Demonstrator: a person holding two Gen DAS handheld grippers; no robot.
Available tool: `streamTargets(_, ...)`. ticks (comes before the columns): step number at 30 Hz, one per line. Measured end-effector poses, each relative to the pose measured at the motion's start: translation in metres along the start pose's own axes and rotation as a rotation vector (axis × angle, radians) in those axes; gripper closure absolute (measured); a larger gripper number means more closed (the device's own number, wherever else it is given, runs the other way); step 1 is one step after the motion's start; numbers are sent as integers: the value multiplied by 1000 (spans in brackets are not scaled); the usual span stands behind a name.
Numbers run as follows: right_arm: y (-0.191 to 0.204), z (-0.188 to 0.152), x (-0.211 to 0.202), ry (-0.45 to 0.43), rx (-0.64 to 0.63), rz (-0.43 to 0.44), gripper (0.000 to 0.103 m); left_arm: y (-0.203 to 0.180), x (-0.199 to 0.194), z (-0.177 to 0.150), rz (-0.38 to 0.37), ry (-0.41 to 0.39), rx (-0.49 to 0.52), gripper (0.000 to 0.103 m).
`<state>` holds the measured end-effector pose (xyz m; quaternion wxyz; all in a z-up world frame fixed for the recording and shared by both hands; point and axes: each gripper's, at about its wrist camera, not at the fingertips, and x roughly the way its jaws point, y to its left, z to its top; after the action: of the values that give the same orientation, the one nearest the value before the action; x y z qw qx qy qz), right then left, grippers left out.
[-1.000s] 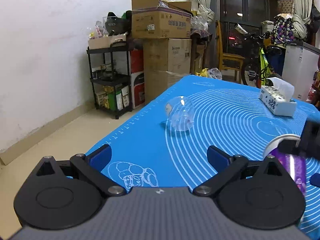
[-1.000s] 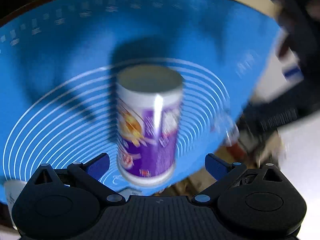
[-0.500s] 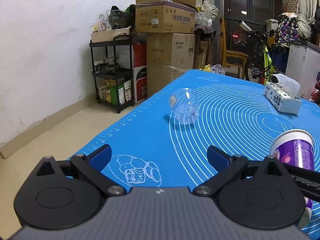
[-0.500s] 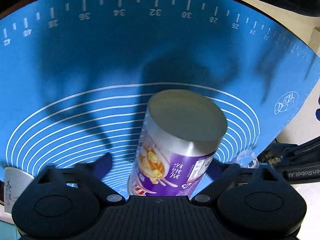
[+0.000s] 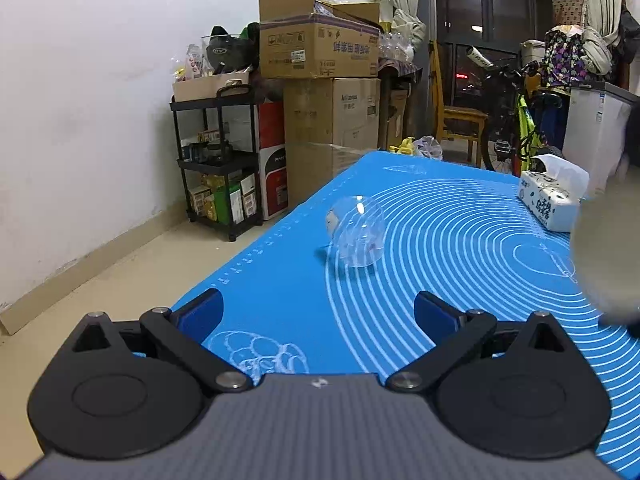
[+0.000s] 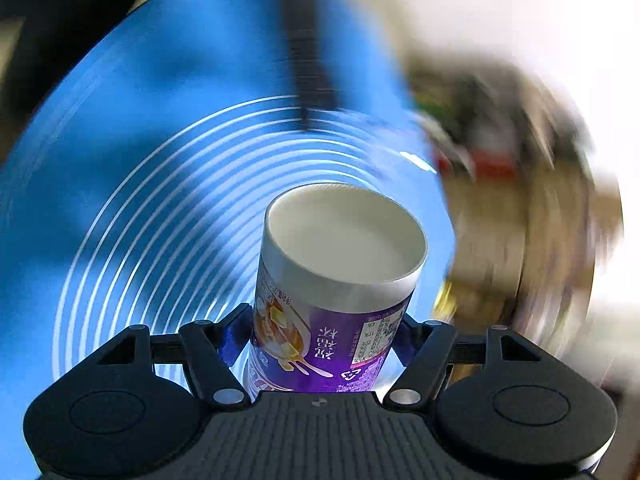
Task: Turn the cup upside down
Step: 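Rotate the right gripper to turn the purple cup rim-down, then lower the purple cup rim-down onto the mat and open the right gripper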
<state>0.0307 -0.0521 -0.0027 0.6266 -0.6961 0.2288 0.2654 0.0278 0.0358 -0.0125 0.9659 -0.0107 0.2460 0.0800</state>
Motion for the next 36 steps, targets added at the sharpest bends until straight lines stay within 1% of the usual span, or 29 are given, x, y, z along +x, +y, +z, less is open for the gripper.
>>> streamTargets(2,-26,-12,-10,-34,241,16,30,-4,0,2,-15,1,-2,2)
streamTargets(3,-35,-20,-15,-48,329,18,30,-7,-1,3,-24,-1,1,2)
streamTargets(5,-46,-35,-16,-64,495,3,30,-15,-3,4,-36,-10,12,2)
streamTargets(7,-54,-57,-18,-69,675,-23,30,-20,-5,5,-48,-14,24,2)
streamTargets(9,-63,-80,-8,-73,888,-12,30,-26,-7,5,-60,-15,36,2)
streamTargets(11,-60,-103,-3,-84,1052,16,30,-30,-8,5,-67,-16,52,2)
streamTargets(12,-51,-115,-3,-89,1131,21,30,-32,-8,5,-69,-18,59,2)
streamTargets(14,-42,-128,5,-91,1254,5,30,-37,-10,6,-72,-21,71,2)
streamTargets(15,-37,-140,14,-94,1322,1,30,-38,-10,6,-73,-22,75,2)
streamTargets(16,-29,-149,11,-93,1390,1,30,-40,-10,6,-74,-22,79,2)
streamTargets(20,0,-166,22,-94,1625,-24,30,-47,-11,5,-73,-22,94,2)
streamTargets(22,8,-174,21,-96,1681,-38,30,-49,-11,3,-73,-19,104,2)
streamTargets(26,25,-171,31,-83,1675,-39,31,-52,-13,2,-74,-20,123,2)
streamTargets(30,17,-159,38,-68,1642,-72,31,-53,-13,1,-73,-18,120,2)
streamTargets(36,7,-158,40,-73,1643,-74,30,-55,-14,1,-72,-17,129,3)
